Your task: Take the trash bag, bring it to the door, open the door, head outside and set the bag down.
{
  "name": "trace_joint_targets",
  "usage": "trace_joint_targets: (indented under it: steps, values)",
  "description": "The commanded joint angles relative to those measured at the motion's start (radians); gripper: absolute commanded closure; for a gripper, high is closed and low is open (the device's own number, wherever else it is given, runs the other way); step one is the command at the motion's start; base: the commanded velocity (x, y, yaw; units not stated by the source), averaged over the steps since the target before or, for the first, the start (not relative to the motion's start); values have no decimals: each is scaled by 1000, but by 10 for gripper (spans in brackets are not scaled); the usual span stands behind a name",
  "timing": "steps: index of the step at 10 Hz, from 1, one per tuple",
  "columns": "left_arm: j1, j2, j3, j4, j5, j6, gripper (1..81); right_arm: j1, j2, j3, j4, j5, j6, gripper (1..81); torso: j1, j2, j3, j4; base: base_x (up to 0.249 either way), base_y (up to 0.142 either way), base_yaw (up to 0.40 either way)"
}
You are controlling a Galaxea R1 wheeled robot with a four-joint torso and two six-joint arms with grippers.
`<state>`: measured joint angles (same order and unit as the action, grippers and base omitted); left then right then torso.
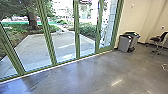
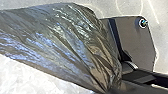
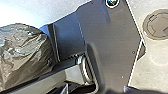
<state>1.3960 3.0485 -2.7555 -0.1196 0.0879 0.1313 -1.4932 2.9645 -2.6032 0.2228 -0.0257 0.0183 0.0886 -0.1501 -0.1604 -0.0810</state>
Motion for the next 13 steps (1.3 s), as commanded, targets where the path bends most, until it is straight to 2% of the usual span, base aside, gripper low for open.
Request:
trace_joint_targets:
  steps: [1,9,13]
  values:
    - [-50,3,2,6,62,8,811,40,1,2,-8,-66,-4,10,0,0,0,0,190,0,0]
    - [-50,4,2,14,62,7,811,38,3,-4,-8,-66,-3,10,0,0,0,0,191,0,0]
    - [-50,4,2,14,62,7,811,40,3,-14,-6,-66,-3,10,0,0,0,0,192,-71,0]
